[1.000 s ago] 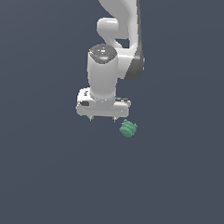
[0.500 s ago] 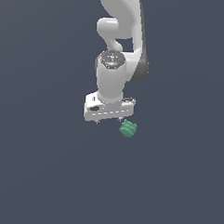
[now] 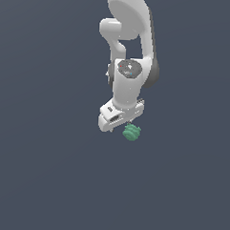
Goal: Pick up the object and move it to a goal position.
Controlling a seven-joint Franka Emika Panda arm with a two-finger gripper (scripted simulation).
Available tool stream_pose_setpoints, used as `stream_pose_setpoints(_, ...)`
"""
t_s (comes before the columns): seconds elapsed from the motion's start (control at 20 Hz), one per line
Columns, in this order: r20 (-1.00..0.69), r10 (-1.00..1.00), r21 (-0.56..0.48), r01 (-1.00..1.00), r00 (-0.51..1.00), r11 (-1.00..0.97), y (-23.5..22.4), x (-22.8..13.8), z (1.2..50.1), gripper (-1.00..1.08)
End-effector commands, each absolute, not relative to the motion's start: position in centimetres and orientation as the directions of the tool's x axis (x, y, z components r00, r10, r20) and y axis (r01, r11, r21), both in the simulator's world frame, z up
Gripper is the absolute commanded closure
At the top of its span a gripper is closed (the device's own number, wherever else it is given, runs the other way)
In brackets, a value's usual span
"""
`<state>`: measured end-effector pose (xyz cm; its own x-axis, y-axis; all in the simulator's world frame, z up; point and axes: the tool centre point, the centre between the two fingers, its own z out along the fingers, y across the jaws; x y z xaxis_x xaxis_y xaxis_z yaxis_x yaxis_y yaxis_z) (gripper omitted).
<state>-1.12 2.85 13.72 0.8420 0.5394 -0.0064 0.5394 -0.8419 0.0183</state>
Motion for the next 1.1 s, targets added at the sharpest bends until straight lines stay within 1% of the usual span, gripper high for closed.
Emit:
stream_pose_setpoints(0.0, -0.007, 0.614, 0.015, 0.614, 0.789, -0.789, 4.0, -1.4, 13.1, -0.92)
stream_pose_setpoints(0.3, -0.006, 0.757, 0.008, 0.757, 0.654, -0.654, 6.4, -2.2, 11.9, -0.92)
stream_pose_setpoints(0.6, -0.003, 0.837, 0.003, 0.837, 0.547, -0.547, 8.0, -2.7, 11.1, -0.92)
stream_pose_setpoints(0.85, -0.001, 0.868, 0.001, 0.868, 0.496, -0.496, 8.8, -3.0, 10.8, -0.92)
stream_pose_setpoints(1.05, 0.0, 0.876, 0.0, 0.876, 0.483, -0.483, 8.9, -3.1, 10.7, -0.92)
